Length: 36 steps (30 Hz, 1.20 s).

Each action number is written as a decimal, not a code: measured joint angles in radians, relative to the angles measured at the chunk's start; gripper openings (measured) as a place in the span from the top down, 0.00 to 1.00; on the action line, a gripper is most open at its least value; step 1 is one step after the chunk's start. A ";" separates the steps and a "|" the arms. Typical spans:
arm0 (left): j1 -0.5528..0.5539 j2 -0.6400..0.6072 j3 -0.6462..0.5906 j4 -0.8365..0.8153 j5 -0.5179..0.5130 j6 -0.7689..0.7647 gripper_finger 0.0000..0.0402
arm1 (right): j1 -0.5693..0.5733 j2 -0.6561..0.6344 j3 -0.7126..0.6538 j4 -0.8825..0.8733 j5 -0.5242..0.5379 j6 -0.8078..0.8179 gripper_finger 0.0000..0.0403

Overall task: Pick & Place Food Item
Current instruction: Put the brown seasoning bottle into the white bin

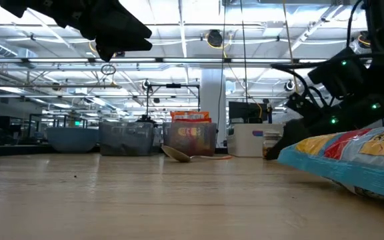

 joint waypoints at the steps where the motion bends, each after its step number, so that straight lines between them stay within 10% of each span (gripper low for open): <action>1: 0.000 0.000 0.000 0.000 0.000 0.000 0.60 | -0.001 0.010 0.000 0.015 0.000 0.002 0.26; 36: 0.000 0.000 0.000 0.000 0.000 -0.003 0.60 | -0.001 0.037 0.003 0.095 -0.030 -0.024 0.48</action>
